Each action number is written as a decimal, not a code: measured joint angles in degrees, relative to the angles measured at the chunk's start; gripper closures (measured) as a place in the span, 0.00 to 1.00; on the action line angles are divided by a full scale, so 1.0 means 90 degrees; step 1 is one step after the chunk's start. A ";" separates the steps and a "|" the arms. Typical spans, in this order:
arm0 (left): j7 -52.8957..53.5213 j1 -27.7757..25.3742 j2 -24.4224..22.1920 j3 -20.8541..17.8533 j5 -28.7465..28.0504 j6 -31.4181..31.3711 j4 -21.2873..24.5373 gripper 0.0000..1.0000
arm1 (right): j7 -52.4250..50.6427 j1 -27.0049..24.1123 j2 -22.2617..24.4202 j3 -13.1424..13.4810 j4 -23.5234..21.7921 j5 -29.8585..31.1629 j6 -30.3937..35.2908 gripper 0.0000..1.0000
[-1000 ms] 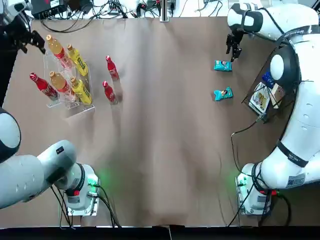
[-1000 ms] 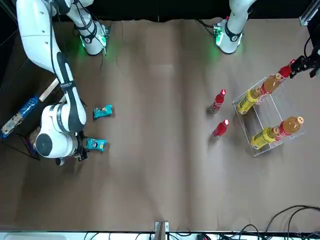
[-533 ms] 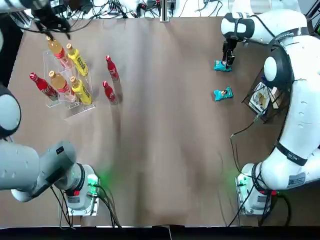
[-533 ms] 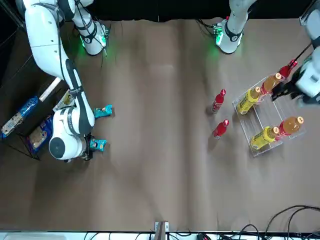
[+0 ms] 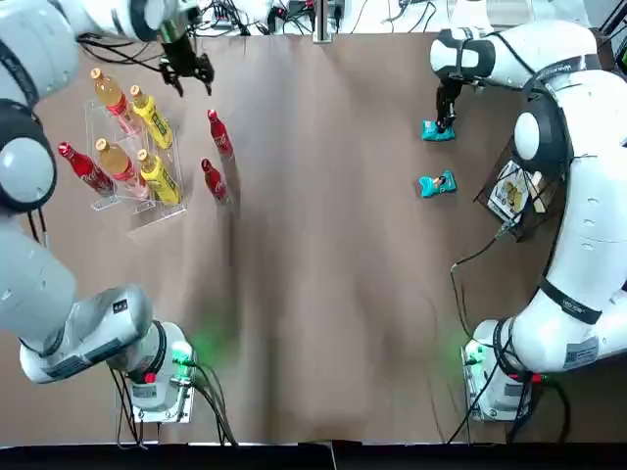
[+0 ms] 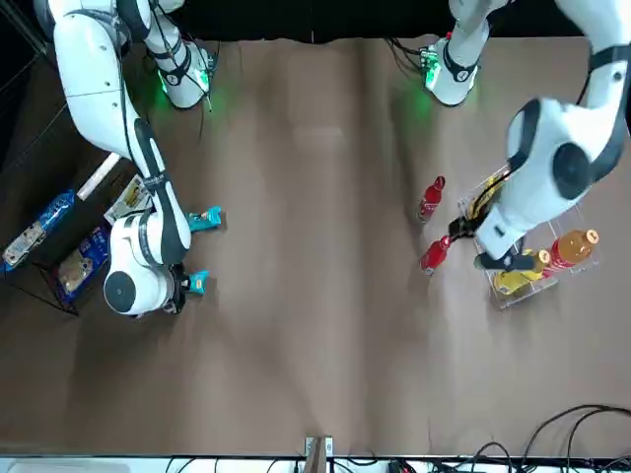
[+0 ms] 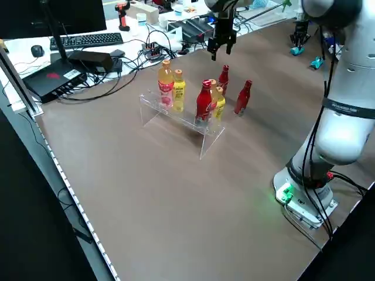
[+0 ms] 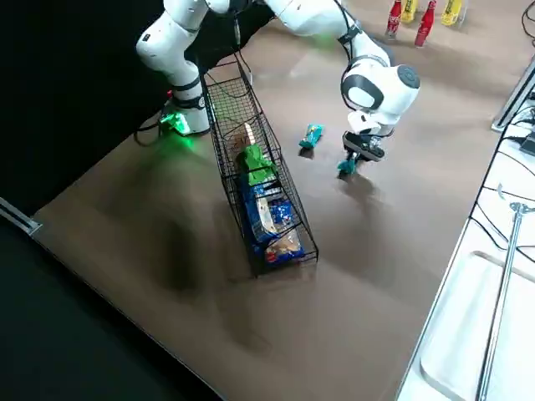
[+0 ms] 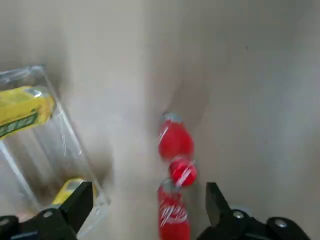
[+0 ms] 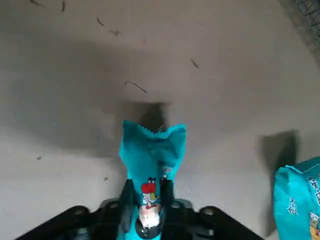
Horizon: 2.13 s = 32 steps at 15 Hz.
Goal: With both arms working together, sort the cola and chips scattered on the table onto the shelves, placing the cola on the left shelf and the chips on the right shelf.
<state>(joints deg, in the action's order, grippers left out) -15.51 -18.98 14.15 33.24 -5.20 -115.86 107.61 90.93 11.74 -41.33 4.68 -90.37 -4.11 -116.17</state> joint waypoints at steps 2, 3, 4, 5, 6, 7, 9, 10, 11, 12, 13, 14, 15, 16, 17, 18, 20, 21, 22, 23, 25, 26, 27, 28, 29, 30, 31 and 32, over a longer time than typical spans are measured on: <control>-0.0400 0.0203 0.0324 0.0001 -0.0328 -0.0369 -0.0032 0.00 | 0.0001 0.0000 0.0002 0.0017 0.0114 0.0004 0.0015 0.84; -0.0450 0.0255 0.0428 -0.0001 -0.0438 -0.0434 -0.0039 0.00 | 0.0000 0.0000 0.0009 0.0031 0.0198 0.0006 0.0018 0.87; -0.0472 0.0286 0.0502 -0.0002 -0.0553 -0.0452 -0.0043 0.00 | -0.0003 0.0000 0.0029 0.0051 0.0305 0.0011 0.0073 0.88; -0.0484 0.0300 0.0557 -0.0002 -0.0660 -0.0454 -0.0045 0.01 | -0.0023 -0.0001 0.0066 0.0075 0.0438 0.0029 0.0247 0.88; -0.0510 0.0304 0.0604 -0.0002 -0.0734 -0.0454 -0.0045 0.01 | -0.0101 -0.0002 0.0121 0.0102 0.0607 0.0093 0.0601 0.88; -0.0529 0.0304 0.0643 -0.0003 -0.0772 -0.0454 -0.0043 0.02 | -0.0303 -0.0006 0.0216 0.0128 0.0799 0.0189 0.1078 0.88; -0.0554 0.0305 0.0699 -0.0003 -0.0787 -0.0454 -0.0033 0.05 | -0.0905 -0.0040 0.0516 0.0172 0.1273 0.0448 0.2046 0.88; -0.0598 0.0308 0.0720 -0.0003 -0.0788 -0.0454 -0.0027 0.06 | -0.1295 -0.0097 0.0742 0.0196 0.1495 0.0567 0.2551 0.88; -0.0672 0.0317 0.0736 -0.0003 -0.0791 -0.0454 -0.0020 0.08 | -0.1765 -0.0199 0.1015 0.0211 0.1671 0.0648 0.3050 0.88; -0.0741 0.0330 0.0747 -0.0003 -0.0793 -0.0454 -0.0010 0.09 | -0.2306 -0.0347 0.1320 0.0224 0.1796 0.0723 0.3549 0.88; -0.0827 0.0376 0.0757 -0.0003 -0.0795 -0.0454 0.0035 0.13 | -0.3409 -0.0686 0.1971 0.0234 0.1901 0.1011 0.4481 0.88; -0.0901 0.0414 0.0759 -0.0004 -0.0795 -0.0454 0.0050 0.17 | -0.3882 -0.0816 0.2280 0.0236 0.1905 0.1222 0.4850 0.88; -0.1006 0.0459 0.0762 -0.0003 -0.0795 -0.0454 0.0057 0.17 | -0.4275 -0.0899 0.2553 0.0236 0.1904 0.1435 0.5139 0.88; -0.1086 0.0504 0.0762 -0.0003 -0.0796 -0.0454 0.0061 0.21 | -0.4617 -0.0940 0.2770 0.0235 0.1901 0.1672 0.5369 0.88; -0.1155 0.0539 0.0762 -0.0003 -0.0796 -0.0453 0.0072 0.21 | -0.4939 -0.0959 0.2934 0.0233 0.1896 0.1929 0.5546 0.88; -0.1187 0.0557 0.0762 -0.0002 -0.0798 -0.0453 0.0101 0.24 | -0.5225 -0.0979 0.3040 0.0231 0.1887 0.2170 0.5668 0.88; -0.1205 0.0552 0.0763 -0.0006 -0.0801 -0.0452 0.0197 0.28 | -0.5704 -0.1107 0.3113 0.0231 0.1878 0.2536 0.5752 0.88; -0.1206 0.0546 0.0763 -0.0011 -0.0802 -0.0450 0.0233 0.29 | -0.5937 -0.1250 0.3118 0.0230 0.1878 0.2653 0.5748 0.88; -0.1211 0.0544 0.0762 -0.0014 -0.0802 -0.0441 0.0253 0.30 | -0.6111 -0.1437 0.3118 0.0231 0.1864 0.2703 0.5719 0.88; -0.1215 0.0544 0.0762 -0.0015 -0.0803 -0.0423 0.0268 0.35 | -0.6238 -0.1639 0.3117 0.0232 0.1832 0.2715 0.5649 0.88; -0.1264 0.0544 0.0761 -0.0014 -0.0805 -0.0410 0.0283 0.37 | -0.6395 -0.1948 0.3115 0.0233 0.1739 0.2792 0.5451 0.88; -0.1283 0.0544 0.0760 -0.0014 -0.0806 -0.0409 0.0285 0.43 | -0.6468 -0.2040 0.3111 0.0231 0.1688 0.2849 0.5402 0.88; -0.1295 0.0544 0.0757 -0.0014 -0.0806 -0.0409 0.0285 0.43 | -0.6556 -0.2105 0.3108 0.0231 0.1638 0.2891 0.5354 0.88; -0.1299 0.0544 0.0752 -0.0014 -0.0806 -0.0409 0.0285 0.46 | -0.6643 -0.2145 0.3107 0.0231 0.1596 0.2921 0.5301 0.88; -0.1303 0.0544 0.0744 -0.0014 -0.0806 -0.0409 0.0285 0.47 | -0.6694 -0.2169 0.3106 0.0230 0.1547 0.2936 0.5243 0.88; -0.1304 0.0542 0.0732 -0.0014 -0.0806 -0.0408 0.0285 0.49 | -0.6713 -0.2174 0.3104 0.0229 0.1497 0.2941 0.5198 0.88; -0.1306 0.0541 0.0715 -0.0015 -0.0807 -0.0395 0.0285 0.49 | -0.6719 -0.2174 0.3102 0.0218 0.1448 0.2944 0.5169 0.87; -0.1307 0.0539 0.0698 -0.0015 -0.0807 -0.0375 0.0285 0.53 | -0.6720 -0.2172 0.3100 0.0204 0.1414 0.2948 0.5152 0.87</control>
<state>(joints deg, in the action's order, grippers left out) -27.27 -14.12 20.44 33.11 -12.46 -119.23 110.17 30.45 -7.81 -13.43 6.52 -77.65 22.42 -69.80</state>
